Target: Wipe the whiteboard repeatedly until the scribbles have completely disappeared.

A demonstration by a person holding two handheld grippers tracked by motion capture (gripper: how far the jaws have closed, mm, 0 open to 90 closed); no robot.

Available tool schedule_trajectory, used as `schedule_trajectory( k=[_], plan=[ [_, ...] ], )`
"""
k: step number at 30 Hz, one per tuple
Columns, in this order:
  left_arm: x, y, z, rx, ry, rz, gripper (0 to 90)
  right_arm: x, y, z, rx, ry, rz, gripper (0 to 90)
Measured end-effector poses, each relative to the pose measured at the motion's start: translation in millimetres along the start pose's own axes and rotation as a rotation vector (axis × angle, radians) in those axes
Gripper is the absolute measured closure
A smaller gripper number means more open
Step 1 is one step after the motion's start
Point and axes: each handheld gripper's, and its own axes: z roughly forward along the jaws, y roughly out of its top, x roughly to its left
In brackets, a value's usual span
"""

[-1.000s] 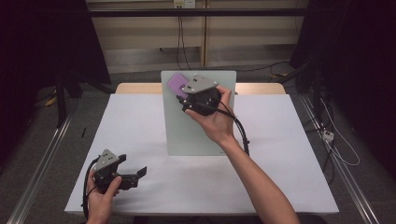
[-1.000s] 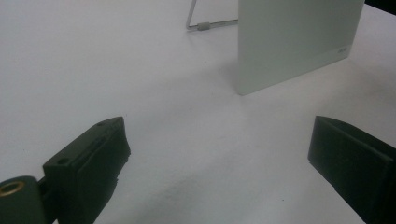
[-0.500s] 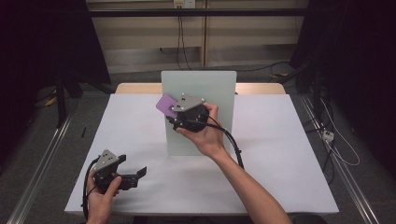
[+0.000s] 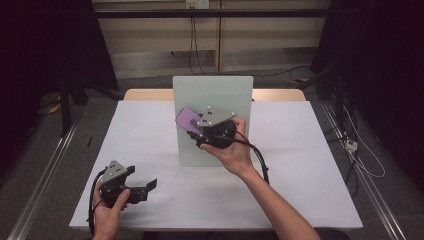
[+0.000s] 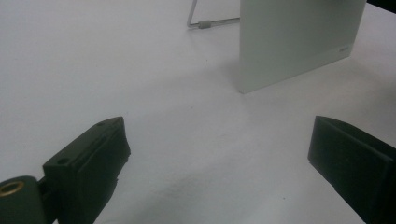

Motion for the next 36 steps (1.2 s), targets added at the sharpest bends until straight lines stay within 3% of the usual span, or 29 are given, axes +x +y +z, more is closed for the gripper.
schedule_trajectory(
  k=[11, 17, 20, 36],
  plan=[
    [0.2, -0.1, 0.2, 0.0, -0.002, -0.003, 5.0, -7.0, -18.9, -18.8, -0.006, 0.021, 0.036, 41.5],
    [2.3, -2.9, 0.6, 0.008, -0.003, -0.034, 5.1, -8.7, -29.8, -28.0, 0.029, 0.021, 0.008, 41.5],
    [2.6, -2.2, 0.8, 0.006, 0.011, -0.013, 5.2, -8.6, -34.6, -30.3, 0.038, 0.025, 0.014, 41.5],
    [-0.8, 0.4, 2.5, 0.01, 0.002, 0.002, 5.2, -15.8, -57.1, -47.2, 0.058, 0.02, 0.064, 41.5]
  ],
)
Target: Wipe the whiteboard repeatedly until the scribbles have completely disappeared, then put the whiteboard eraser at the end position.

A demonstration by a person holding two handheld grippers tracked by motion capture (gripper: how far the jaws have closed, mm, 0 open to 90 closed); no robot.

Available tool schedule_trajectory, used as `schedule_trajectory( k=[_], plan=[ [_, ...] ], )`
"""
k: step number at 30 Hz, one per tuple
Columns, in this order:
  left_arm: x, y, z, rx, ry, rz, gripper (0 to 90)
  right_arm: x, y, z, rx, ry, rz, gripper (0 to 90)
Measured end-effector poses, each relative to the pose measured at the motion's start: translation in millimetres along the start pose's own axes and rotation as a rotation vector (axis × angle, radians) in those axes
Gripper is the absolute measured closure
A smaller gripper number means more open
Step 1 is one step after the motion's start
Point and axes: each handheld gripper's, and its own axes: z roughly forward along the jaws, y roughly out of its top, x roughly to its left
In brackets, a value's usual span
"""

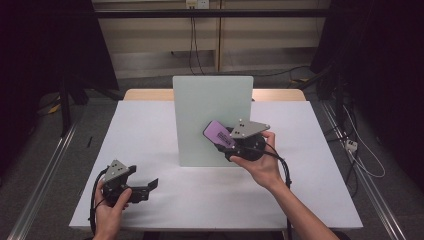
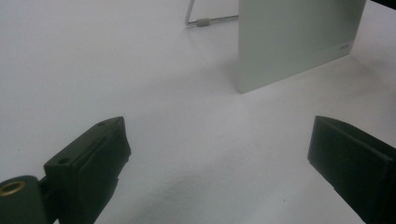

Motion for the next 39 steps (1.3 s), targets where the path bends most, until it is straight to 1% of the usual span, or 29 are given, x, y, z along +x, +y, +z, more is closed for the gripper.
schedule_trajectory(
  k=[4, 6, 7, 10, 11, 14, 19, 22, 23, 24, 25, 27, 31, 35, 39],
  plan=[
    [1.3, -1.2, -1.4, 0.0, 0.0, -0.001, 5.1, -0.6, -6.6, -1.5, 0.02, 0.019, 0.013, 41.5],
    [2.0, -1.6, -1.2, 0.0, 0.002, -0.009, 5.1, -2.3, -8.2, -1.5, 0.025, 0.028, 0.016, 41.5],
    [2.6, -1.5, -1.2, 0.004, -0.004, 0.0, 5.1, -2.5, -8.4, -1.5, 0.028, 0.039, 0.018, 41.5],
    [1.1, -1.2, 0.8, 0.004, -0.015, 0.006, 5.0, -0.5, -8.5, -1.2, 0.045, 0.055, 0.004, 41.5],
    [0.8, -0.9, 1.1, 0.01, -0.024, 0.008, 5.0, 0.6, -8.6, -1.0, 0.048, 0.063, 0.007, 41.5],
    [-1.0, -1.1, 1.3, 0.004, -0.027, 0.011, 5.1, 3.2, -9.8, 0.9, 0.06, 0.088, 0.006, 41.5],
    [0.6, -1.0, 0.3, 0.002, -0.02, 0.0, 5.0, 6.9, -11.7, 3.0, 0.099, 0.144, -0.008, 41.5],
    [1.3, -1.2, 2.1, 0.013, -0.021, 0.0, 5.1, 8.5, -13.3, 3.7, 0.116, 0.164, -0.018, 41.5],
    [1.0, -0.7, 2.6, 0.015, -0.024, 0.001, 5.1, 8.6, -13.8, 3.6, 0.119, 0.167, -0.021, 41.5],
    [0.2, -0.2, 2.9, 0.013, -0.021, -0.002, 5.1, 8.9, -14.6, 3.4, 0.121, 0.175, -0.016, 41.5],
    [-0.2, 0.4, 2.8, 0.012, -0.018, 0.004, 5.1, 9.2, -15.3, 3.2, 0.124, 0.179, -0.014, 41.5],
    [-1.3, 1.1, 3.4, 0.004, -0.014, 0.004, 5.0, 10.4, -16.7, 2.7, 0.132, 0.181, -0.014, 41.5],
    [-1.5, 1.1, 3.7, 0.01, -0.01, 0.004, 5.0, 12.2, -17.9, 0.9, 0.138, 0.194, -0.012, 41.5],
    [-0.6, 0.4, 2.9, 0.014, -0.003, -0.003, 5.0, 11.5, -17.8, 0.1, 0.139, 0.224, -0.004, 41.4],
    [-0.2, 0.2, 2.0, 0.015, 0.0, -0.002, 5.0, 14.4, -19.8, 4.7, 0.165, 0.255, -0.007, 41.4]
  ],
)
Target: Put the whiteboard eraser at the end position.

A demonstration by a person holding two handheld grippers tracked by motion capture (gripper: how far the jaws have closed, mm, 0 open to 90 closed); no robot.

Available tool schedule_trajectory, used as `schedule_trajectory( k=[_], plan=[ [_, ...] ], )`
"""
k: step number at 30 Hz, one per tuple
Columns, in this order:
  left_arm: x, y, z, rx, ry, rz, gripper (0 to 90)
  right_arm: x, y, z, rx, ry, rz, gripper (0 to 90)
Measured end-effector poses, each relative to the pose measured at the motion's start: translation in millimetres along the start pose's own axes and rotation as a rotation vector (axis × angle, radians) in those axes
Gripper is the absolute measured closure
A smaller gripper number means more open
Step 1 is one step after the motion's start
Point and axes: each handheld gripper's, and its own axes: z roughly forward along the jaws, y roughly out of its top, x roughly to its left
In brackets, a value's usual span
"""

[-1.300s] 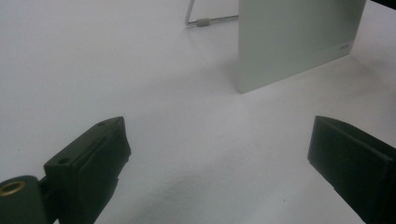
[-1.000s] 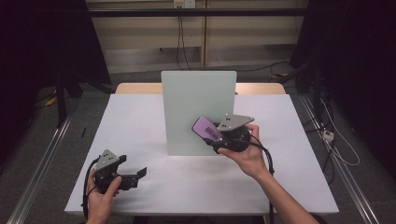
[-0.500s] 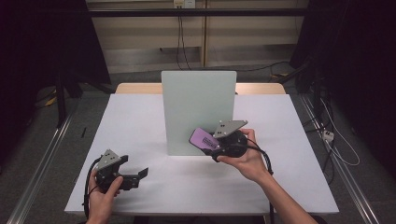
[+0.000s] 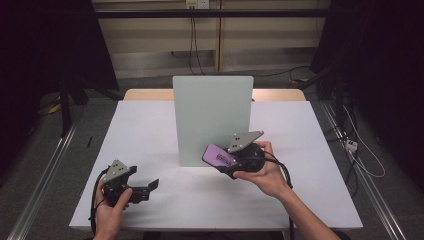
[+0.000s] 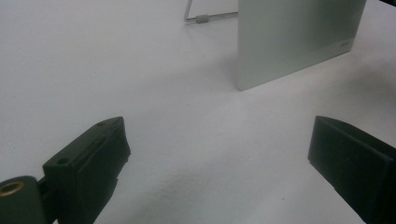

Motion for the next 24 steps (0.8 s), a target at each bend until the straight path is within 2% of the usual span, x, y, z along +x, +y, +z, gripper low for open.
schedule_trajectory(
  k=[13, 20, 24],
  plan=[
    [0.9, -1.3, -5.7, -0.014, -0.008, 0.003, 5.0, 6.9, 2.0, 13.1, 0.078, 0.061, -0.041, 41.4],
    [-0.3, 0.6, -0.9, -0.004, -0.019, 0.014, 5.0, 18.5, -0.3, 14.2, 0.141, 0.098, -0.075, 41.5],
    [-0.2, 0.5, -0.2, -0.006, -0.015, 0.012, 5.0, 21.6, -6.5, 20.3, 0.144, 0.123, -0.059, 41.5]
  ],
)
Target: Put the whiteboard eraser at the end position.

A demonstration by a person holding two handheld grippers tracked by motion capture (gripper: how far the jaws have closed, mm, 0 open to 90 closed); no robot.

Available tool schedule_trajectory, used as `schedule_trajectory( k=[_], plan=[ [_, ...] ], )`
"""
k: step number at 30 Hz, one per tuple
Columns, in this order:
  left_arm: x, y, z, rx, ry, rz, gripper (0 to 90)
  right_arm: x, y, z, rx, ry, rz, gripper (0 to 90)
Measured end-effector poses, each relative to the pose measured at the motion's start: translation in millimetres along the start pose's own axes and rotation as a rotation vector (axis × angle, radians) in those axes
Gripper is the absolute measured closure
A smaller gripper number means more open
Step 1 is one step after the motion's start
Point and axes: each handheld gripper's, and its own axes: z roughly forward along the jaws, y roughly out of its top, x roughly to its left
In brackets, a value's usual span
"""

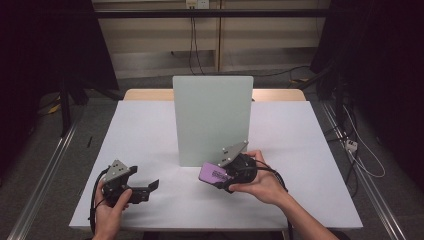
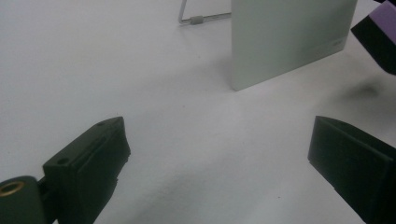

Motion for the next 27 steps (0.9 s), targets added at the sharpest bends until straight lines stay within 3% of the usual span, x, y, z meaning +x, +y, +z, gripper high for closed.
schedule_trajectory(
  k=[6, 27],
  plan=[
    [0.5, 0.6, 1.1, 0.006, -0.005, 0.005, 5.0, 4.3, -7.5, 10.5, 0.031, 0.039, 0.018, 41.4],
    [0.0, -1.6, -2.2, 0.002, 0.007, -0.002, 5.0, 3.6, -9.1, 32.9, 0.094, 0.063, 0.029, 41.3]
  ],
)
